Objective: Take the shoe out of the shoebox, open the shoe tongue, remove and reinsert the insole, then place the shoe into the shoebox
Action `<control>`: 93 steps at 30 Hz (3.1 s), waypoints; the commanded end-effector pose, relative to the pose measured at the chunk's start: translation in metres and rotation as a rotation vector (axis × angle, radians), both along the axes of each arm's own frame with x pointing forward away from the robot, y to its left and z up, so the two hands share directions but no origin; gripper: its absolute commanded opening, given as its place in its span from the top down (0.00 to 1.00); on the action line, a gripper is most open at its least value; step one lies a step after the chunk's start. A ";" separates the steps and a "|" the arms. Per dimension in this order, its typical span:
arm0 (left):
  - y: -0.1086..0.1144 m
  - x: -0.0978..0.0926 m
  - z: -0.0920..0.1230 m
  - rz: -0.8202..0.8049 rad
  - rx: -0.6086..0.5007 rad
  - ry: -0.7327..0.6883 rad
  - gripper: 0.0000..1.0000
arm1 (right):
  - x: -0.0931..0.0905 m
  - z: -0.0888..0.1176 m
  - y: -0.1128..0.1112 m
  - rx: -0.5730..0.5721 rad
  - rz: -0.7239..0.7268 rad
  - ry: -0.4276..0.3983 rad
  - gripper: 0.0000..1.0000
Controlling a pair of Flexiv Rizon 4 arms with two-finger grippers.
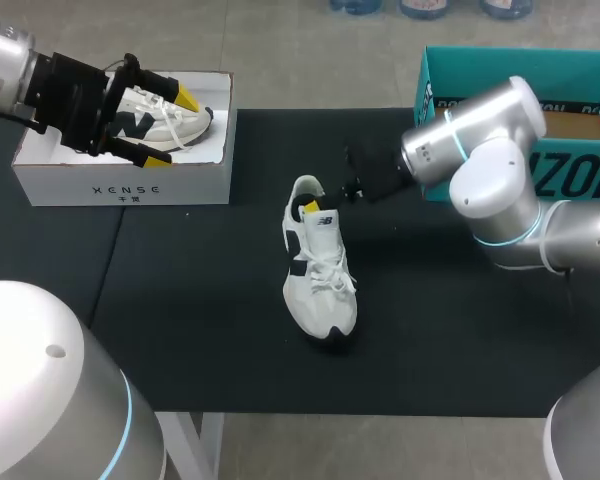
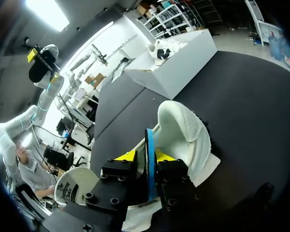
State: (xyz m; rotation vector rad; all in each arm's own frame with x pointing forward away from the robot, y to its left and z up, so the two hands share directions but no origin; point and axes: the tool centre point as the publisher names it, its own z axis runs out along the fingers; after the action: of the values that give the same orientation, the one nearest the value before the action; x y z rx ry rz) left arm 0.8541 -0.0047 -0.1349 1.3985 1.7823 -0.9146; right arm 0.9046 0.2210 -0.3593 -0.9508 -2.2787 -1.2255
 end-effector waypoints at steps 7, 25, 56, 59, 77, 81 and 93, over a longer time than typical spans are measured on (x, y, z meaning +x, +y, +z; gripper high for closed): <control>-0.001 0.000 0.000 0.000 0.002 -0.001 0.00 | 0.007 0.017 -0.004 -0.016 -0.035 -0.053 0.00; -0.001 0.000 0.000 0.000 0.002 -0.001 0.00 | 0.008 0.039 -0.015 -0.083 -0.107 -0.080 0.15; -0.001 0.000 0.000 0.000 0.002 -0.001 0.00 | 0.004 0.062 -0.016 -0.717 -0.306 -0.132 1.00; -0.001 0.000 0.000 0.000 0.002 -0.001 0.00 | 0.001 0.055 -0.008 -0.855 -0.375 -0.062 1.00; -0.001 0.000 0.000 0.000 0.002 -0.001 0.00 | 0.021 0.000 0.006 -0.736 -0.644 0.089 1.00; -0.001 0.000 0.000 0.000 0.002 -0.001 0.00 | 0.023 -0.013 0.010 -0.748 -0.649 0.051 1.00; -0.001 0.000 0.000 0.000 0.002 -0.001 0.00 | 0.024 -0.051 0.007 -0.813 -0.636 0.061 1.00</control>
State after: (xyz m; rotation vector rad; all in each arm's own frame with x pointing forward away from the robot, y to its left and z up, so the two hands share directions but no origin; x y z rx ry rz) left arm 0.8541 -0.0047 -0.1349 1.3985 1.7823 -0.9146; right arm 0.9248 0.2230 -0.4018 -2.0773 -2.5286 -0.3929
